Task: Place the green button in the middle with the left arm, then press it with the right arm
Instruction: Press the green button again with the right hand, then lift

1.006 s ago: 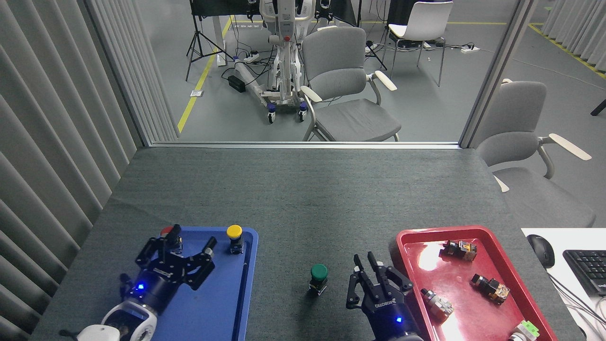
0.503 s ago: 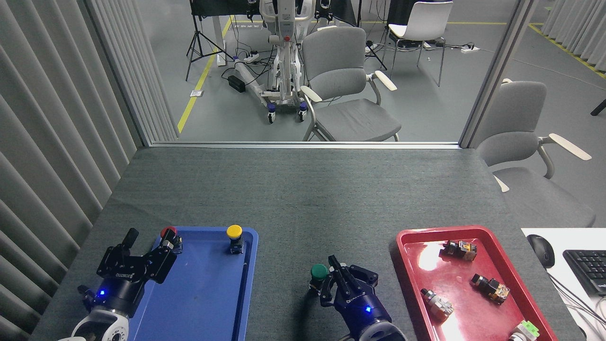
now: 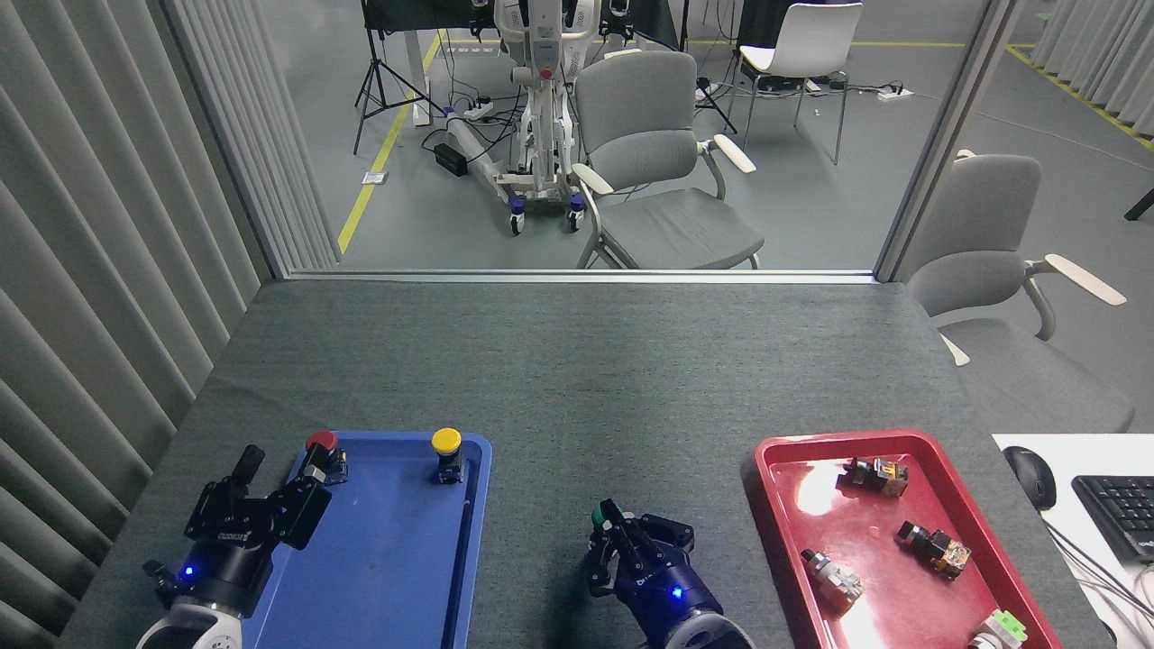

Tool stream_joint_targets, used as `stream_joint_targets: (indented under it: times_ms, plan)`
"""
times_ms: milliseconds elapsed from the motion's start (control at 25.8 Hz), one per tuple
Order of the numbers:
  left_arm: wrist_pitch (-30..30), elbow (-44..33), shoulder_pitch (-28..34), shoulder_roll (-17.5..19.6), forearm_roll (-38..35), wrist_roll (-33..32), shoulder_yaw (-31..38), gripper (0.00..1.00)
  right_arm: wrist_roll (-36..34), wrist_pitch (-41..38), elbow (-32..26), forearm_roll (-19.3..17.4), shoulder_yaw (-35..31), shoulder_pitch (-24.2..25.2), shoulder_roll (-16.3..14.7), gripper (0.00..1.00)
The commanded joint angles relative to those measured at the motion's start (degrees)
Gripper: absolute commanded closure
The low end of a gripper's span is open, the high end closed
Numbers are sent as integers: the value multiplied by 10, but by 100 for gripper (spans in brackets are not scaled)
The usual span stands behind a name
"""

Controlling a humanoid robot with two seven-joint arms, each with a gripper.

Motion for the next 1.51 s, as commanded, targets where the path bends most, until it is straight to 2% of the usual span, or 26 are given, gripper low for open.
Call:
stream_joint_targets:
  times_ms: [0, 77, 271, 348, 542, 619, 735, 890, 1239, 1316, 1355, 1432, 1471]
  plan:
    - [27, -15, 21, 2, -9, -33, -3, 1, 1, 1, 3, 0, 1, 0, 0, 98]
    - [34, -39, 26, 6, -10, -65, -3, 1, 1, 2, 4, -1, 0, 0, 0, 98]
    - [35, -44, 24, 15, -33, -124, -1, 1, 1, 6, 18, -2, 1, 0, 0, 96]
    - [30, -53, 24, 17, -65, -123, 6, 1, 0, 6, 24, -2, 1, 0, 0, 96]
    - [42, -51, 29, -6, -83, -122, 113, 1, 0, 6, 31, -4, 2, 0, 0, 95]
    - [58, -51, 29, -21, -81, -122, 119, 1, -1, 6, 32, -4, 3, 0, -1, 95]
    - [66, -48, 28, -22, -81, -122, 114, 1, -9, 14, 31, -5, 2, 0, -2, 96]
    - [67, -45, 28, -23, -81, -122, 114, 1, -93, 20, 10, -9, -1, 0, -1, 96]
    - [62, -41, 28, -29, -81, -122, 114, 1, -113, 35, -26, -36, -9, 7, -5, 95]
    - [56, -44, 28, -43, -82, -122, 113, 1, -119, 57, -49, -36, -18, 15, -7, 87]
    - [53, -42, 28, -50, -85, -123, 112, 1, -119, 72, -61, -37, -26, 26, -7, 75]
    - [50, -36, 24, -56, -94, -126, 110, 1, -119, 104, -77, -36, -32, 44, -8, 40]
    - [49, -37, 24, -57, -94, -123, 109, 1, -120, 120, -84, -36, -35, 51, -10, 19]
